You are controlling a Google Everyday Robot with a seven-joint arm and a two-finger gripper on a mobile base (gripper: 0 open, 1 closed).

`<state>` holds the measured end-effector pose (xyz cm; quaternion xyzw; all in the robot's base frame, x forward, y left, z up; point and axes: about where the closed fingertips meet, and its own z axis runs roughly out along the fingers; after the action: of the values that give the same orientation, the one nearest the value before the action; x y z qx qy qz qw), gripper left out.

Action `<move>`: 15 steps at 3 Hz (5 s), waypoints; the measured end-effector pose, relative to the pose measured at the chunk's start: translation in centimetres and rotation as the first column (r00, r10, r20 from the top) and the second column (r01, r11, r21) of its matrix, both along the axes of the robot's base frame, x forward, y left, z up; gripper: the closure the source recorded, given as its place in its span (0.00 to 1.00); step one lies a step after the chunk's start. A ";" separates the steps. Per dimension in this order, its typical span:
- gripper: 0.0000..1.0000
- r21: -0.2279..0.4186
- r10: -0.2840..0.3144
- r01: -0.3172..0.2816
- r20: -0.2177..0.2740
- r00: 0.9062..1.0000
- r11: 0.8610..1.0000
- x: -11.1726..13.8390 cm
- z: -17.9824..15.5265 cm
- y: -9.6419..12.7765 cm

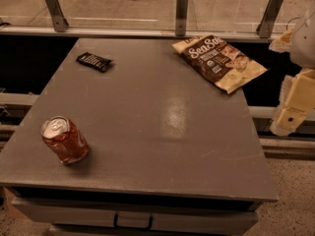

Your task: Move brown chip bag near coke can

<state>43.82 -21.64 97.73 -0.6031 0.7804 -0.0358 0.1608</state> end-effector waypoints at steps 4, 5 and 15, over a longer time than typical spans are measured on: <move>0.00 0.193 -0.035 0.014 0.104 0.994 0.981 12.4 -3.3 0.9; 0.00 0.264 -0.074 0.037 0.131 0.989 0.964 19.5 -6.0 1.0; 1.00 0.398 0.032 -0.199 0.390 0.920 0.896 19.7 4.1 9.1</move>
Offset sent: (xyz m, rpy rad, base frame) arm 0.0187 0.0118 -0.0163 0.0589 0.0047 -0.0105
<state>63.57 -12.52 101.84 -0.5810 0.6859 0.0329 0.4369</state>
